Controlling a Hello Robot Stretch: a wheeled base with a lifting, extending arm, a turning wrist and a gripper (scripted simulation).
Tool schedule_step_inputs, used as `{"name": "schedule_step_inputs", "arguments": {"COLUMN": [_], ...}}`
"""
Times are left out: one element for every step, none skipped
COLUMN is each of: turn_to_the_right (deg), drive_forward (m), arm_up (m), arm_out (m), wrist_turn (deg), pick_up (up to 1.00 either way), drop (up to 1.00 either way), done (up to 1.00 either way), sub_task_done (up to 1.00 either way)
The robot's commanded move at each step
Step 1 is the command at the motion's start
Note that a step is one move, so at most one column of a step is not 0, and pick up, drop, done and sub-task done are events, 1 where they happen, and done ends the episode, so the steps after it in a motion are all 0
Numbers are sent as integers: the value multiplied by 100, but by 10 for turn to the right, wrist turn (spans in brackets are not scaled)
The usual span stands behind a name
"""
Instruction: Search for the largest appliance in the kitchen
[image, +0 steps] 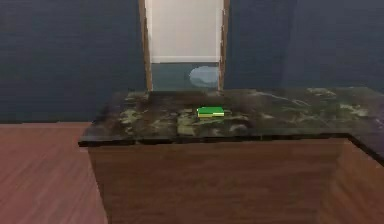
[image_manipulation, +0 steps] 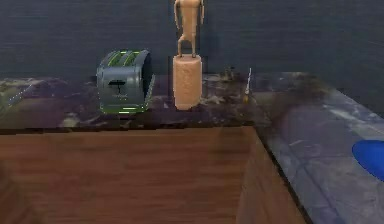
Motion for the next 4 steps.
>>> {"name": "schedule_step_inputs", "arguments": {"turn_to_the_right": [-240,0,-450,-120], "drive_forward": [0,20,0,0], "arm_up": [0,0,0,0], "arm_out": [0,0,0,0], "wrist_turn": [0,0,0,0], "pick_up": [0,0,0,0], "drop": [0,0,0,0], "done": [0,0,0,0], "sub_task_done": [0,0,0,0]}}
